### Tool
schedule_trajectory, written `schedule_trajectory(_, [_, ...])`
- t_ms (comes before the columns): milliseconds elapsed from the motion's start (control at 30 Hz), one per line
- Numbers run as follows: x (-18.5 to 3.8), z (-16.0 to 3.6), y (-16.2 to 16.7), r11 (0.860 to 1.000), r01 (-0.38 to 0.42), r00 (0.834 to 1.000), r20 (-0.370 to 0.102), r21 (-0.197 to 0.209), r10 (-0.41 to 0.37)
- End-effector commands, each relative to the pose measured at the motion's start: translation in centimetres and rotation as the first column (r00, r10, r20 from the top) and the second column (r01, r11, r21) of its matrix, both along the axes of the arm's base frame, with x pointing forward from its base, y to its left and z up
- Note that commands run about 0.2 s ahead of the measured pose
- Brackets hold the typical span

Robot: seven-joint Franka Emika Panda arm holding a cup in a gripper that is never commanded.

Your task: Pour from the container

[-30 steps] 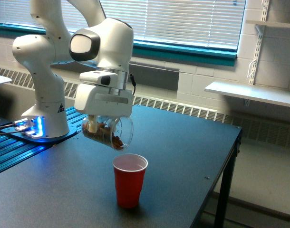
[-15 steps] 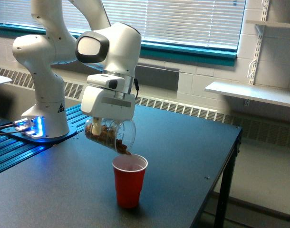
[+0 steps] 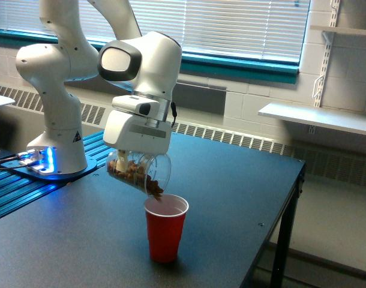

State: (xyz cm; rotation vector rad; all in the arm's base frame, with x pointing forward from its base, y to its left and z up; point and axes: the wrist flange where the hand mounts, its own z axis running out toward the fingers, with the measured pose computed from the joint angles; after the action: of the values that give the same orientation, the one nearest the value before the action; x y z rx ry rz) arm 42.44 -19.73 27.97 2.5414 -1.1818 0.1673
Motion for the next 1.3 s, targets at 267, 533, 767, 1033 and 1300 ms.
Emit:
schedule_trajectory(267, [0.9,0.3,0.3,1.0,-0.018,0.999,-0.035,-0.018,0.017])
schedule_trajectory(533, [1.3,0.3,0.4,0.999,-0.027,0.998,-0.057,-0.026,0.025])
schedule_trajectory(767, [1.7,0.4,0.5,0.998,-0.045,0.996,-0.082,-0.032,0.043])
schedule_trajectory(1033, [2.1,0.4,0.7,0.998,-0.06,0.994,-0.096,-0.035,0.056])
schedule_trajectory(1300, [2.3,0.4,0.8,0.996,-0.087,0.988,-0.129,-0.036,0.082])
